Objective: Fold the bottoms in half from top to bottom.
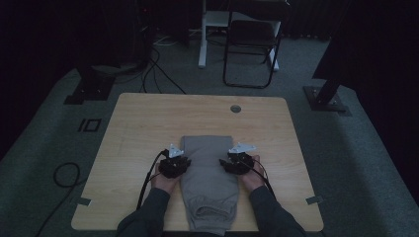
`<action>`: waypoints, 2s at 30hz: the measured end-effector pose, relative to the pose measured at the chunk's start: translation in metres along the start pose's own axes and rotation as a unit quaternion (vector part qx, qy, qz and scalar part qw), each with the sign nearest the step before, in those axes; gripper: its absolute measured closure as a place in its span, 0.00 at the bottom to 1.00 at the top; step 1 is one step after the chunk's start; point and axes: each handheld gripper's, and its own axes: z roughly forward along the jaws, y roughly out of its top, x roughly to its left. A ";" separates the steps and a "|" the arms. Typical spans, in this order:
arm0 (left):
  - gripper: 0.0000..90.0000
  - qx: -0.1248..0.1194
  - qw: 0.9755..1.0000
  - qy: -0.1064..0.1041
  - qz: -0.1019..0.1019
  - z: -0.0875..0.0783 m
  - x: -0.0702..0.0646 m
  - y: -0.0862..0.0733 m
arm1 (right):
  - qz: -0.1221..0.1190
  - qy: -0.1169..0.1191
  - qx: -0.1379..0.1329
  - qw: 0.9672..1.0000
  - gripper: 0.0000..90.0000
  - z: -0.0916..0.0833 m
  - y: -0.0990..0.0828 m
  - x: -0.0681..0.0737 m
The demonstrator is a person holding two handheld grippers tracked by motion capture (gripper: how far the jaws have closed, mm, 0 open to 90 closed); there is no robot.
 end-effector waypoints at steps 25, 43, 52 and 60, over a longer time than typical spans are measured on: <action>0.58 -0.024 0.998 0.031 -0.046 -0.008 0.028 0.025 | 0.042 -0.021 0.003 0.999 0.60 -0.003 0.011 -0.017; 0.52 0.009 0.996 0.028 -0.084 0.036 0.055 0.045 | 0.102 -0.024 0.011 0.994 0.58 0.036 0.037 -0.054; 0.81 0.015 0.996 -0.007 -0.087 0.035 0.058 0.044 | 0.085 -0.014 0.026 0.996 0.86 0.036 0.039 -0.049; 0.88 0.015 0.997 0.000 -0.076 0.032 0.057 0.051 | 0.083 -0.009 0.026 0.996 0.95 0.036 0.043 -0.049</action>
